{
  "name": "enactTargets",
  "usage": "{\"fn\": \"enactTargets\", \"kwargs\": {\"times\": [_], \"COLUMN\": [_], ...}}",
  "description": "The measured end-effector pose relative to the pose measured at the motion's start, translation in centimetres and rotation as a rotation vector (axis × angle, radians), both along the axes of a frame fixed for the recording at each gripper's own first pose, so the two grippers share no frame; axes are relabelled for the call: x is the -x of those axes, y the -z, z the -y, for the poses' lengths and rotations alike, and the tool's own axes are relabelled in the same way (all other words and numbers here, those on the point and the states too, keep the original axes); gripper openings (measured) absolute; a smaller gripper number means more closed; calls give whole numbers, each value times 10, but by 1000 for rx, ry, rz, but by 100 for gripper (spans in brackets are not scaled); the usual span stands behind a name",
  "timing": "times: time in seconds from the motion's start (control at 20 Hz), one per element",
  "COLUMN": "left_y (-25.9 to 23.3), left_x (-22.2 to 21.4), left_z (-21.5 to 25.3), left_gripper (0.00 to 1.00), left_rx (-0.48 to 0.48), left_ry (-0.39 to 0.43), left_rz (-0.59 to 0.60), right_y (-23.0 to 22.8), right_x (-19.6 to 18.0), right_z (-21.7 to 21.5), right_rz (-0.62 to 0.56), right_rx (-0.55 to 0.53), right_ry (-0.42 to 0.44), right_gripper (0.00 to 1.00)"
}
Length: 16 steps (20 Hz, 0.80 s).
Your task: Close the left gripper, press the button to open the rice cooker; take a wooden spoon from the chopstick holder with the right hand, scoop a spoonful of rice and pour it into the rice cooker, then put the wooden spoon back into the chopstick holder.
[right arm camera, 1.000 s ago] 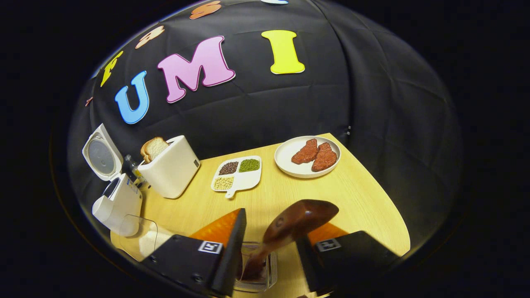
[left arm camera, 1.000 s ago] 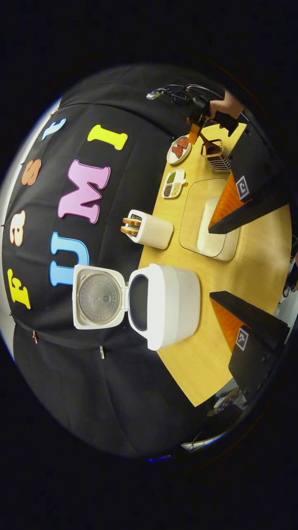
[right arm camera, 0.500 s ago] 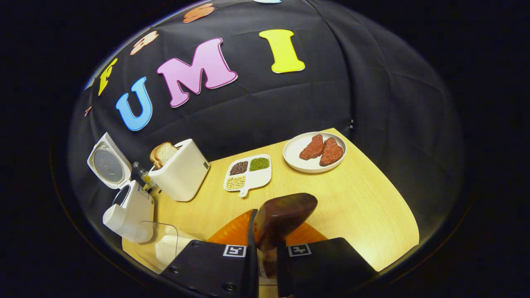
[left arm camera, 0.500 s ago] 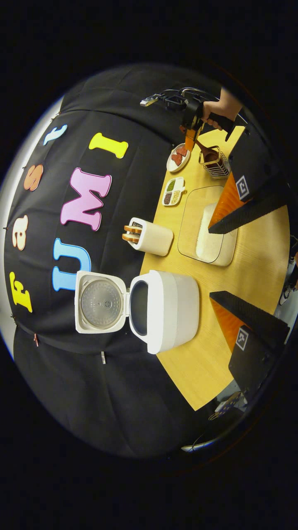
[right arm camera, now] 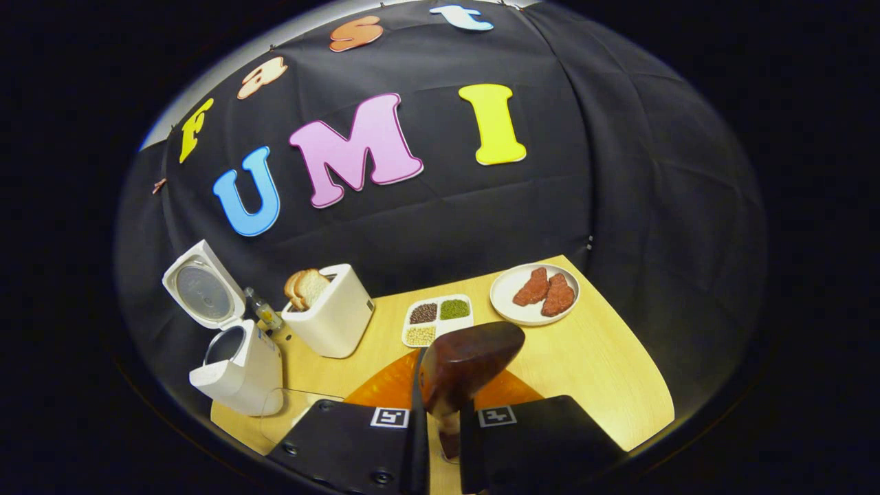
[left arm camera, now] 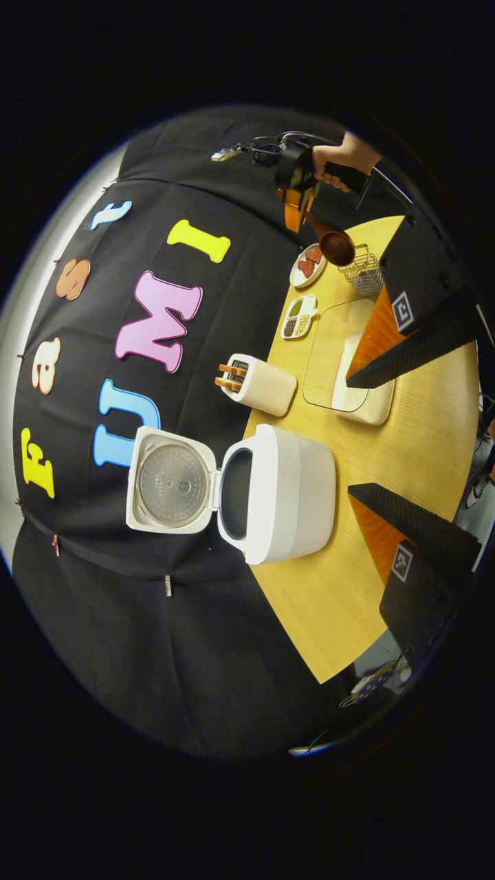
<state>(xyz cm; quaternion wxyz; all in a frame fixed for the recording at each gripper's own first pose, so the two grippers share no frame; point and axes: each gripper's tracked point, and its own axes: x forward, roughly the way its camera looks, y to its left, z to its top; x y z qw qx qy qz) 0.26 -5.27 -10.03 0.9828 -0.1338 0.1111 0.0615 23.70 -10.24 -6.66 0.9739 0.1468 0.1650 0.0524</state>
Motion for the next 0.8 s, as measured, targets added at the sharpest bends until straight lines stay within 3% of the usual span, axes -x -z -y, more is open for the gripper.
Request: {"fn": "enactTargets", "kwargs": {"times": [0.15, 0.45, 0.7, 0.8], "left_y": [10, 22, 24, 27], "left_x": [4, 9, 12, 11], "left_z": [-15, -51, -77, -101], "left_gripper": [96, 96, 96, 96], "left_rx": [27, -8, -6, -64], "left_ry": [9, 5, 8, -50], "left_rz": [4, -6, -29, -59], "right_y": [-29, -45, -23, -2], "right_x": [7, 16, 17, 15], "right_z": [-28, -109, -169, -176], "right_rz": [47, 69, 40, 19], "right_rx": [-13, -35, -45, 10], "right_ry": [-20, -104, -149, -139], "right_gripper": [21, 21, 21, 21]}}
